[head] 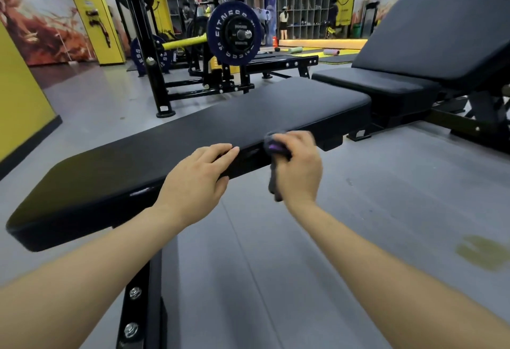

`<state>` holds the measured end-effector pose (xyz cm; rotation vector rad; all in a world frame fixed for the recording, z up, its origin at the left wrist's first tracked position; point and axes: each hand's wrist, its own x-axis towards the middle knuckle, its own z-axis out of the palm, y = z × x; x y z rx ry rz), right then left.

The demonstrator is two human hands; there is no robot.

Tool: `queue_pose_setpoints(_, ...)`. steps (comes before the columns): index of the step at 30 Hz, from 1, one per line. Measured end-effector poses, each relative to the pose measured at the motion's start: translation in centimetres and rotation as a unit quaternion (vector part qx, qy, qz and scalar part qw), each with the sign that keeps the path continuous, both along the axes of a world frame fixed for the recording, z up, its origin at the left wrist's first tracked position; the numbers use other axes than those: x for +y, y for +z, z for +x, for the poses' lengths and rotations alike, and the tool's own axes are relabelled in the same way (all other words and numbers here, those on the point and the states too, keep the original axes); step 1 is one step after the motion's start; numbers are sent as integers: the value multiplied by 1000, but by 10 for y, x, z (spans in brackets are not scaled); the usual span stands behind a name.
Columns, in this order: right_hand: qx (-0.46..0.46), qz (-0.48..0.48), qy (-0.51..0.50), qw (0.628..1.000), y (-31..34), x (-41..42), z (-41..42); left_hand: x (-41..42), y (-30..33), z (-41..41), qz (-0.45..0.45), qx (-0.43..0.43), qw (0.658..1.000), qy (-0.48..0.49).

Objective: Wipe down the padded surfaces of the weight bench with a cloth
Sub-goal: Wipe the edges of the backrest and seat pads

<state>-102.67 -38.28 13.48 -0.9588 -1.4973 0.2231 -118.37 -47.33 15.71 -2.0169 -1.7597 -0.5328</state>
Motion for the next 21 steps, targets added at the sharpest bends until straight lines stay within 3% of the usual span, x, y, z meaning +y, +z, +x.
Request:
queue_pose_setpoints(6,95,-89,-100,986,13,10,-2,-17,-11,-20,33,17,999,13)
queue_pose_setpoints(11,-53,15,-5,998,-7,-47,-62,-19,-19,-19,54,-9,998,18)
queue_pose_setpoints(14,-79,25,24,996,-4,-41,-53,-22,-23,-17,58,-30,998,24)
queue_pose_setpoints(16,-52,6,20,998,2,-24,-29,-26,-27,-20,62,-32,997,29)
queue_pose_setpoints(21,100,-120,-119,981,7,15,23,-31,-33,-24,68,-47,996,28)
